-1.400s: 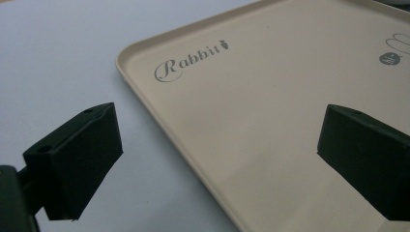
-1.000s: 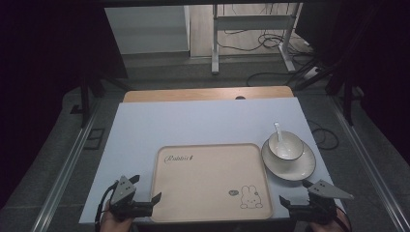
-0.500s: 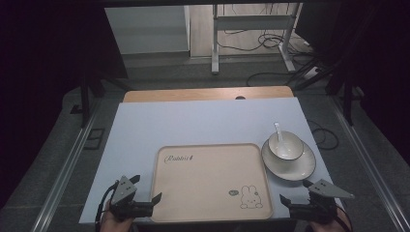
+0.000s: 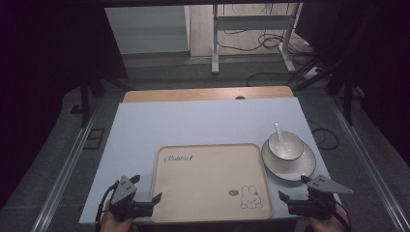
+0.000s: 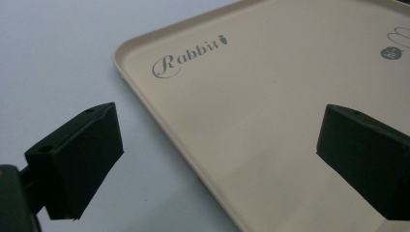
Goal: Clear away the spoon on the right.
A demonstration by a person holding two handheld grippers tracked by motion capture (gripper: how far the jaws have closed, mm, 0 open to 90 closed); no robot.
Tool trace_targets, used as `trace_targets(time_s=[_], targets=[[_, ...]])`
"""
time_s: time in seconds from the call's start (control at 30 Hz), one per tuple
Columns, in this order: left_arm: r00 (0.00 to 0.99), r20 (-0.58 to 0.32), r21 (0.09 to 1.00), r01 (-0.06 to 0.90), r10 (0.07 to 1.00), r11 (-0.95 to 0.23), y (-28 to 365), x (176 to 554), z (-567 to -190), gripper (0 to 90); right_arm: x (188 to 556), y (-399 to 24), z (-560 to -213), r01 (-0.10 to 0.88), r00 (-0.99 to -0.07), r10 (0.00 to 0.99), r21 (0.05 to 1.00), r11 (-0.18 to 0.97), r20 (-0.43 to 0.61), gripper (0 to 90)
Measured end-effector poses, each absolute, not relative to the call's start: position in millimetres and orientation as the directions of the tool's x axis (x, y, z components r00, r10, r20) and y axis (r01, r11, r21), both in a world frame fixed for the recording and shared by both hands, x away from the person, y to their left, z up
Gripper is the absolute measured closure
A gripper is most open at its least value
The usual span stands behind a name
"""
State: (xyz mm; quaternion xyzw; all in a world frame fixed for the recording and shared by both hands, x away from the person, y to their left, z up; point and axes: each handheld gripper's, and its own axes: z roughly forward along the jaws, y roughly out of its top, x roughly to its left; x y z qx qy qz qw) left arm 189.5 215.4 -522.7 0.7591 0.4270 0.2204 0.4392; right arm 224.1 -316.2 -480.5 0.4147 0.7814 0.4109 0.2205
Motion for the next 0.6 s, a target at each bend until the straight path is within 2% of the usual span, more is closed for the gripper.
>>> trace_targets(time_s=[0.43,0.6], targets=[[0.534,-0.045,0.853,0.461,0.845,-0.245,215.6,190.1,-522.9,2.2,242.5,-316.3,-467.0,0.473,-0.560,0.828,0.834,0.283,0.037,2.9],[0.534,-0.043,0.852,0.461,0.845,-0.248,215.3,190.2,-523.0,2.2,251.6,-313.2,-462.0,0.459,-0.556,0.831,0.837,0.298,0.009,0.6]])
